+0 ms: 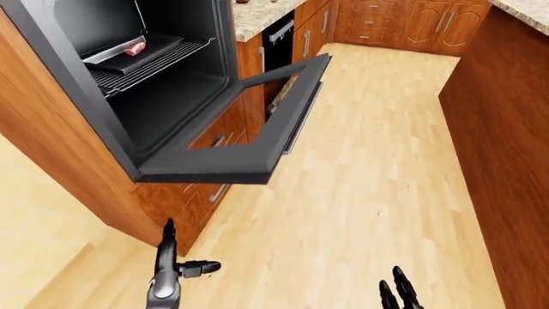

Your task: Close the oven door.

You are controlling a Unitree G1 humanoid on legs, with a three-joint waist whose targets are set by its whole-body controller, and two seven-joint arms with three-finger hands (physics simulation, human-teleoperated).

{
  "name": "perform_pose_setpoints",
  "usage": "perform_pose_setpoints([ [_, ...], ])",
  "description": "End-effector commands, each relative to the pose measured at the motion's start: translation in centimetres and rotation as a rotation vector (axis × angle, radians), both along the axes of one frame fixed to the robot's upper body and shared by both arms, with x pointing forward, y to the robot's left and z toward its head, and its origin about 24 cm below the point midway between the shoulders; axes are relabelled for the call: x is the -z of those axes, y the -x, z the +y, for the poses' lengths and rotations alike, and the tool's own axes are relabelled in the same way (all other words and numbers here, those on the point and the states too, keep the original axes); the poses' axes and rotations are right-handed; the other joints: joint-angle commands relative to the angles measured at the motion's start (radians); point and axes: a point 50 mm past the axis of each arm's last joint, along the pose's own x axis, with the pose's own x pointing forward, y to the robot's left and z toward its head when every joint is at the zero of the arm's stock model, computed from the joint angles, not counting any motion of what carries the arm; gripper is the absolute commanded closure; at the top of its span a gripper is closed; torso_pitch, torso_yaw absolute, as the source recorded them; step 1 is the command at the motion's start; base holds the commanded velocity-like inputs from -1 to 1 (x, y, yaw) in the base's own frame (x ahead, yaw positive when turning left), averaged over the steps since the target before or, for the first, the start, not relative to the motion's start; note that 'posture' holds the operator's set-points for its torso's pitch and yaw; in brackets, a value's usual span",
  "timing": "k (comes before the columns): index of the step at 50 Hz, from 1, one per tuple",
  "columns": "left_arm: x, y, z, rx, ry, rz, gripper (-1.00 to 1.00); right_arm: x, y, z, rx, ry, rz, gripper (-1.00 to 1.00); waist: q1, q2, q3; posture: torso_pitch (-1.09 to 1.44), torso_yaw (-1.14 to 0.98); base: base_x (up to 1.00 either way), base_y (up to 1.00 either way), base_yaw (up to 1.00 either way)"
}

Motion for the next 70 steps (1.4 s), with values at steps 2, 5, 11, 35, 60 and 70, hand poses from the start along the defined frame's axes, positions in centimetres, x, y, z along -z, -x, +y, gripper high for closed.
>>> perform_pose_setpoints([
  [2,-0.7,-0.1,1.5,-0.03,-0.062,-0.012,-1.0,-0.4,-0.8,0.1,-0.024,0.013,-0.041,-1.0,0.009,0.007,-0.017,0.0,0.0,0.0,0.2,0.0],
  [5,0.5,1.7,1.8,-0.02,-0.093,0.068,-1.0,-0.4,-0.7,0.1,-0.023,0.013,-0.038,-1.0,0.01,0.037,-0.006,0.0,0.0,0.0,0.19,0.0],
  [11,1.3,3.1,2.6,-0.028,-0.124,0.141,-1.0,-0.4,-0.7,0.1,-0.023,0.013,-0.037,-1.0,0.02,0.187,-0.028,0.0,0.0,0.0,0.2,0.0],
  [35,4.4,9.0,2.6,0.066,-0.231,0.399,-1.0,-0.3,-0.3,0.1,-0.02,0.015,-0.028,-1.0,0.011,0.025,-0.004,0.0,0.0,0.0,0.19,0.0],
  [60,5.4,12.2,3.7,0.025,-0.225,0.538,-1.0,-0.3,-0.2,0.1,-0.028,0.021,-0.028,-1.0,0.027,0.014,0.013,0.0,0.0,0.0,0.15,0.0],
  [70,5.4,12.3,3.8,0.032,-0.219,0.536,-1.0,-0.3,-0.3,0.2,-0.033,0.022,-0.031,-1.0,0.02,0.086,-0.005,0.0,0.0,0.05,0.0,0.0],
])
